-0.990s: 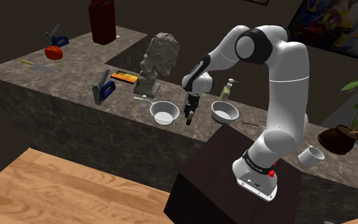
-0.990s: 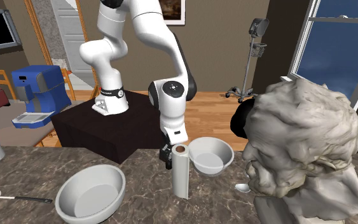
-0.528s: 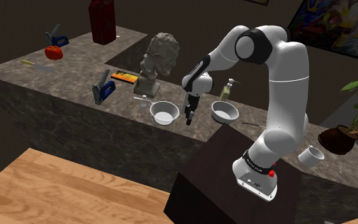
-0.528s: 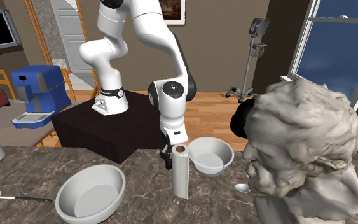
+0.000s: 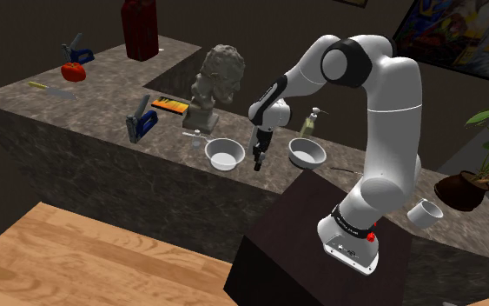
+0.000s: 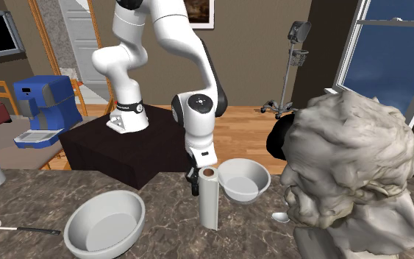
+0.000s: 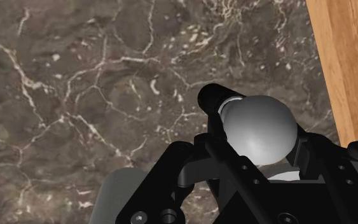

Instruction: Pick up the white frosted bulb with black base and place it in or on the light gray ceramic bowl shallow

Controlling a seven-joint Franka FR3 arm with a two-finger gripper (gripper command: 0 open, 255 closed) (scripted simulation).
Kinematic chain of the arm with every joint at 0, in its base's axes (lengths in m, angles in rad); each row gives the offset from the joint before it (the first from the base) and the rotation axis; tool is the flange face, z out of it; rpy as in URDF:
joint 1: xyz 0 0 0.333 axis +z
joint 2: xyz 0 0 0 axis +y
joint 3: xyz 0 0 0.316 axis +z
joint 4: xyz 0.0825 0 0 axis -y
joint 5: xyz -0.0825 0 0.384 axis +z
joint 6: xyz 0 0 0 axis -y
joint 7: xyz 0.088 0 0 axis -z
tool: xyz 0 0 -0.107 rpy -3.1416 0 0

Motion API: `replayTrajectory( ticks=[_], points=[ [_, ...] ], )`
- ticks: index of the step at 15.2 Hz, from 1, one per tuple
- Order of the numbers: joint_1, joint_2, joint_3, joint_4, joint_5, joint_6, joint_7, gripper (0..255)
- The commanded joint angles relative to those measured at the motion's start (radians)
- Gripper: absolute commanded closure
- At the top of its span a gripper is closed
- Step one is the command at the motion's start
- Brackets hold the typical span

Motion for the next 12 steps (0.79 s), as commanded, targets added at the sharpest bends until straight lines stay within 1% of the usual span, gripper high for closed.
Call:
replayTrajectory(
  ticks=[1, 12],
  points=[
    [0.000, 0.000, 0.000, 0.000, 0.000, 0.000, 0.000, 255],
    [0.035, -0.141, -0.051, -0.034, -0.071, -0.101, 0.055, 255]
  ],
)
